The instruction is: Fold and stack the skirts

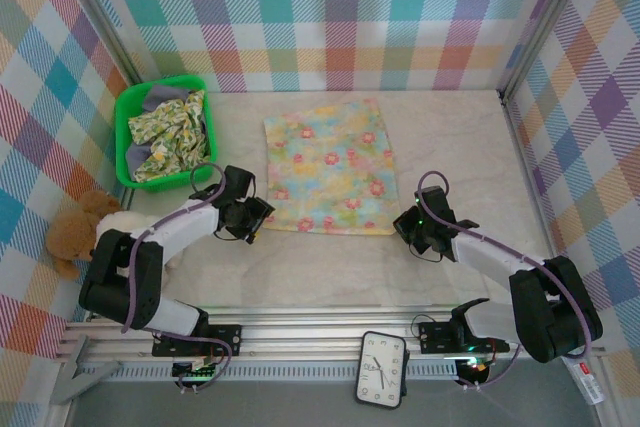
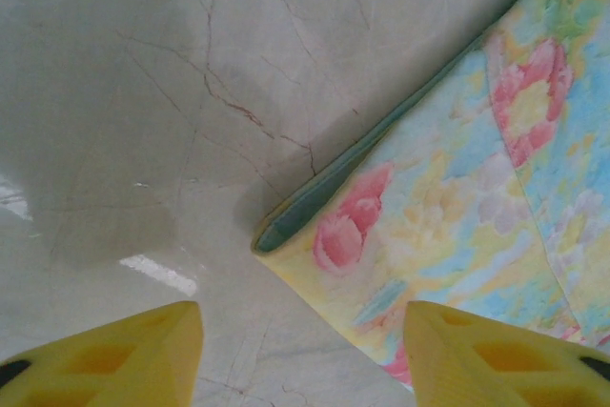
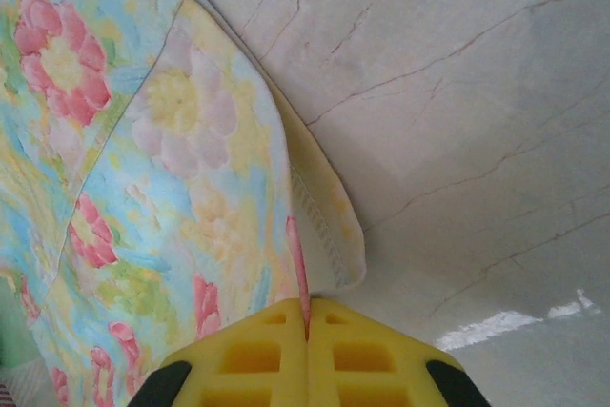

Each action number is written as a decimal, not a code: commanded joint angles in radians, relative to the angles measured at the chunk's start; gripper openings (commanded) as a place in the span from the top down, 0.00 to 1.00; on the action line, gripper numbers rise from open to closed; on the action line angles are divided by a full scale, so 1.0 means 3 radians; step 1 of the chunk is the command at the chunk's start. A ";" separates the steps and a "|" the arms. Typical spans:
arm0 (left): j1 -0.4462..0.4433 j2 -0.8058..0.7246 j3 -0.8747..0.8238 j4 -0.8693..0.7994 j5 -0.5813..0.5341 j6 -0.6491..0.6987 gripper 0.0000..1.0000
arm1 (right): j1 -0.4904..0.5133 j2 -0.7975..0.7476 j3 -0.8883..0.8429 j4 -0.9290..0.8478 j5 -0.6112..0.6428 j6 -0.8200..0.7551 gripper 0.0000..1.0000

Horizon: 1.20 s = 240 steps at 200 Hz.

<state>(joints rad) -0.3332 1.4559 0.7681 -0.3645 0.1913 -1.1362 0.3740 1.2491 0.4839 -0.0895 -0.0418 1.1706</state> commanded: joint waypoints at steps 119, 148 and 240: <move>-0.0132 0.0414 0.0287 0.0128 -0.0066 0.0250 0.57 | 0.0016 0.0070 -0.0037 0.0170 -0.0120 0.0020 1.00; -0.0162 0.0386 0.0380 -0.0026 -0.0200 0.0348 0.59 | 0.0016 0.0058 -0.0041 0.0148 -0.0115 0.0020 1.00; -0.0212 0.0395 0.0236 -0.0172 -0.0242 0.0185 0.65 | 0.0014 0.0019 -0.0039 0.0107 -0.0081 0.0030 1.00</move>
<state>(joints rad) -0.3790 1.5776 0.8608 -0.3676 0.1371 -1.0588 0.3740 1.2682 0.4831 -0.0490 -0.0639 1.1709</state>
